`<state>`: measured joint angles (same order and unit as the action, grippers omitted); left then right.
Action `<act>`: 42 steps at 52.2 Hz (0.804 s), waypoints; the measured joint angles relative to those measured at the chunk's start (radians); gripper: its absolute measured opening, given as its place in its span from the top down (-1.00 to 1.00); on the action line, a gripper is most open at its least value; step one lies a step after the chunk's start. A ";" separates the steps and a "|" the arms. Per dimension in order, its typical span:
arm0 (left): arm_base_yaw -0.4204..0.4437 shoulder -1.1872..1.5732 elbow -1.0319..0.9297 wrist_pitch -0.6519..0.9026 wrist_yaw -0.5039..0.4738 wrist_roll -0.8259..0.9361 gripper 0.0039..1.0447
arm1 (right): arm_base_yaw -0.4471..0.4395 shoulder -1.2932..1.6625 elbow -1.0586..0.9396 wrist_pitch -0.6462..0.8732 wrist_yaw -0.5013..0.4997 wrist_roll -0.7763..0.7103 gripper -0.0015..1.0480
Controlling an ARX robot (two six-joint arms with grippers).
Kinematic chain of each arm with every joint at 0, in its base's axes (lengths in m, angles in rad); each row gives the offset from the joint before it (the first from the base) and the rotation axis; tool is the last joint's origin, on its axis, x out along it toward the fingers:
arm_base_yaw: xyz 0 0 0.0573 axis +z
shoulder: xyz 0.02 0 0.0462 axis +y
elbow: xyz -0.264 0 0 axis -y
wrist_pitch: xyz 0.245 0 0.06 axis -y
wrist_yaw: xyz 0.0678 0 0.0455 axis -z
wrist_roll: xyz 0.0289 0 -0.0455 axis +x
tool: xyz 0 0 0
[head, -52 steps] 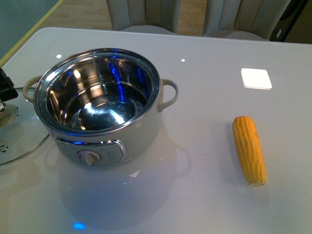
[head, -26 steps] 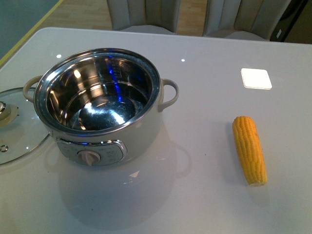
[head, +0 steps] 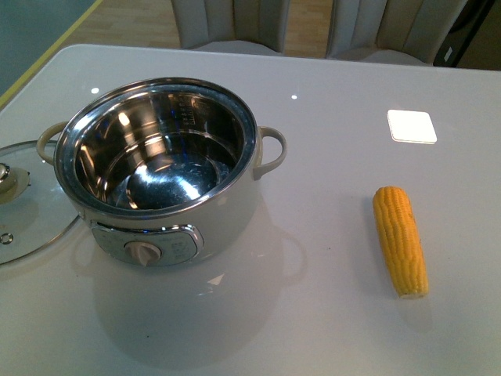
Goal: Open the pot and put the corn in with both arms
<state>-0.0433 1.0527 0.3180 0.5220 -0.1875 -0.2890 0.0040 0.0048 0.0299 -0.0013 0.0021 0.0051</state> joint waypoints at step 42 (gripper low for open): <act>0.039 -0.418 -0.305 0.090 0.187 0.278 0.94 | 0.000 0.000 0.000 0.000 0.000 0.000 -0.83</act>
<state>-0.0044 0.6350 0.0132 0.6125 -0.0010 -0.0113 0.0040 0.0048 0.0299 -0.0013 0.0021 0.0051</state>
